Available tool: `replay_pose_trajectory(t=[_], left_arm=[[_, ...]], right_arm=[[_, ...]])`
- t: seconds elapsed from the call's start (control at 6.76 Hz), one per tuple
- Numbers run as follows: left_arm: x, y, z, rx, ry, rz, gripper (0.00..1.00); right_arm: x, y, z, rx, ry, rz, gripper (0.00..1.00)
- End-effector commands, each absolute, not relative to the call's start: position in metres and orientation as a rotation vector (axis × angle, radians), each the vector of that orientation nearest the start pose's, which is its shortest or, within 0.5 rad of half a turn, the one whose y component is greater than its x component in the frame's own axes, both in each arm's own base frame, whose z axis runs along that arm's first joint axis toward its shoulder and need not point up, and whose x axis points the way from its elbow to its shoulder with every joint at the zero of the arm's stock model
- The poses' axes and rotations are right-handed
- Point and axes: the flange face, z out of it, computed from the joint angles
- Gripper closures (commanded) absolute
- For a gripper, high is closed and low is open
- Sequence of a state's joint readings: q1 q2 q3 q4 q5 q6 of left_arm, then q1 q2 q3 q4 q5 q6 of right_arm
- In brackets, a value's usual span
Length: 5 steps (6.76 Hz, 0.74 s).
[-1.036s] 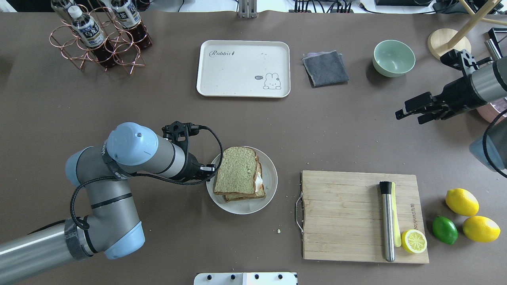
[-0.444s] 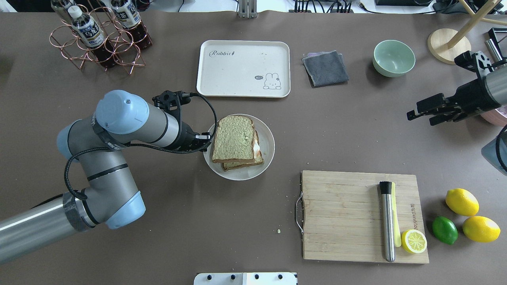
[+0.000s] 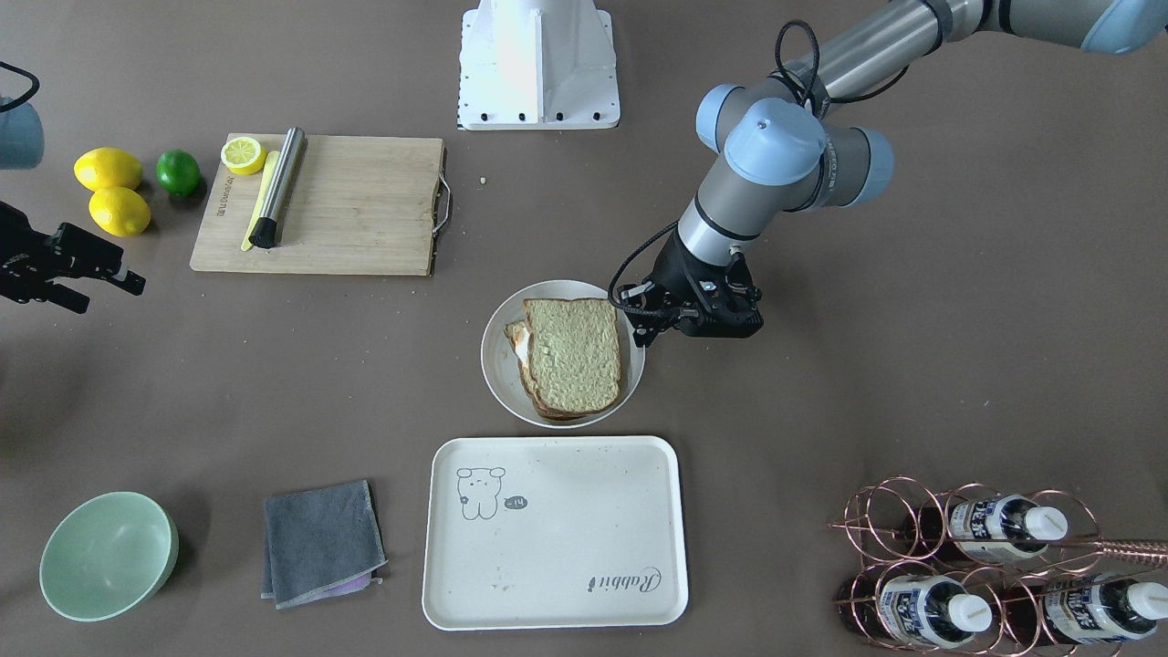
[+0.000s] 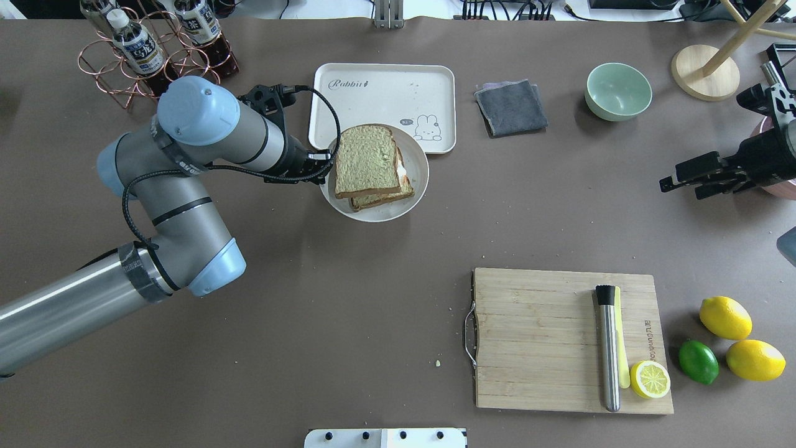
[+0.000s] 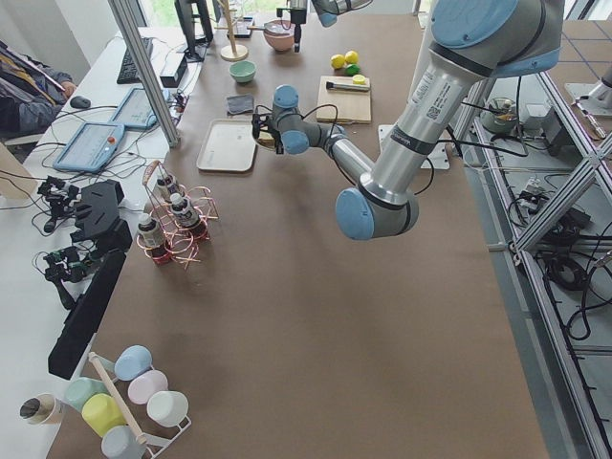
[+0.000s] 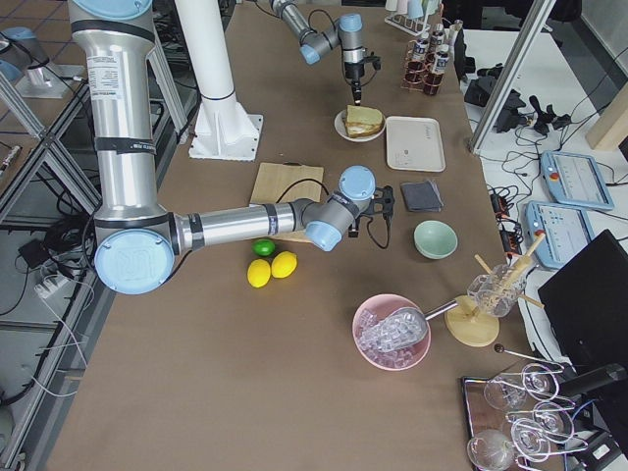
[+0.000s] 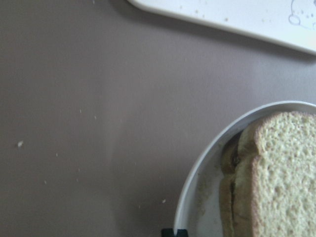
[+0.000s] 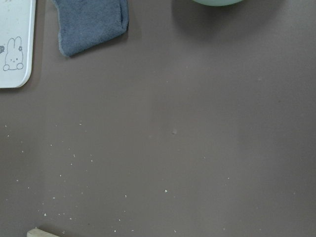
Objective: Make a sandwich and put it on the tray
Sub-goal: 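Grip the plate rim with the left gripper and slide it toward the white tray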
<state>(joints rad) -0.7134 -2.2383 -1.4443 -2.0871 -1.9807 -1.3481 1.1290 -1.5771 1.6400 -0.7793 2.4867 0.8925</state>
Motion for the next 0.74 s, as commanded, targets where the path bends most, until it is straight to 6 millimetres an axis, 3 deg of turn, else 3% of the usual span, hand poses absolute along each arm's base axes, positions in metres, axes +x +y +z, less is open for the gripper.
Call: replay_pose_trajectory(t=[0.0,0.3,0.59], left_arm=[[0.493,-0.622,0.233,0.138,1.071,-0.283,1.0],[0.519,-0.664,0.251,0.163,1.088,-0.3,1.0],[0.53,-0.683,0.256,0.171,1.066,-0.337,1.0]], right_arm=[[-0.142,-0.449,0.556,0.115,-1.107,0.0,0.01],[-0.136,-0.434,0.554,0.114,-1.107,-0.001,0.01],[-0.137,-0.433,0.553,0.113,-1.108,-0.005,0.01]])
